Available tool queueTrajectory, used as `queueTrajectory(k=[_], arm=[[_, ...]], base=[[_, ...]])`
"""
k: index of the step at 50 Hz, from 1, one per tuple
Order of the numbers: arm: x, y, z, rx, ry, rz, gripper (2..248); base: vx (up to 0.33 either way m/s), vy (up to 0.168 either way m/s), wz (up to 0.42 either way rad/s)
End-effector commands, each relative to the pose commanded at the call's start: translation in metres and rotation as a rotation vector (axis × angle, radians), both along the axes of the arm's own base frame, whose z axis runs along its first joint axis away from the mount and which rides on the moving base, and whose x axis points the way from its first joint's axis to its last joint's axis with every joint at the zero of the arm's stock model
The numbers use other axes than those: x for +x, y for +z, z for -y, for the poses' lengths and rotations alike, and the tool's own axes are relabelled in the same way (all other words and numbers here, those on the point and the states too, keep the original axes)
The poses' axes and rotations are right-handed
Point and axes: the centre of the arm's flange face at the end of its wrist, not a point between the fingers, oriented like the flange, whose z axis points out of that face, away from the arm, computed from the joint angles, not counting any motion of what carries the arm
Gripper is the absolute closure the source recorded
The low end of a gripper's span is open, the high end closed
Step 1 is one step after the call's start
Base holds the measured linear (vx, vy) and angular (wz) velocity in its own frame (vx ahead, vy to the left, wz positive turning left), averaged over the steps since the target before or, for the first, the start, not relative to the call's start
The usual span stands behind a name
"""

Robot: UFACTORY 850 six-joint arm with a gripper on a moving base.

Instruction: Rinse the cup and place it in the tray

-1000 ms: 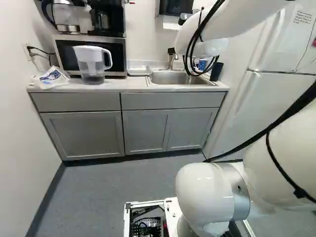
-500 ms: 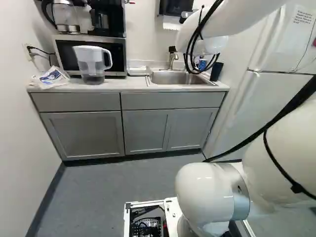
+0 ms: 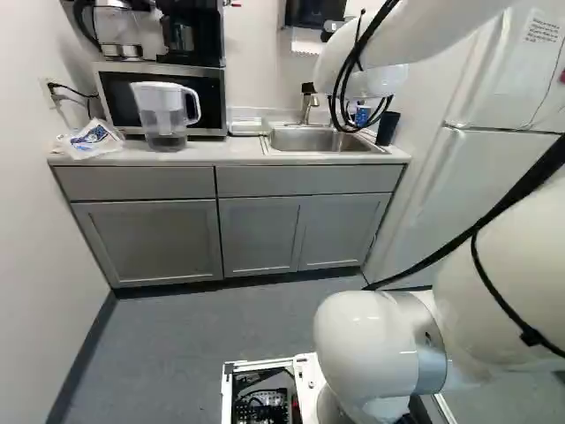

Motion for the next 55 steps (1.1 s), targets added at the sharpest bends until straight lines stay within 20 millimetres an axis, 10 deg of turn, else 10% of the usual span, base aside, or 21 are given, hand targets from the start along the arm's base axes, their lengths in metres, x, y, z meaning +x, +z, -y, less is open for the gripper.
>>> queueTrajectory(k=[55], arm=[[0.0000, 0.0000, 0.0000, 0.000, 0.000, 0.000, 3]], base=[[0.102, -0.004, -0.032]])
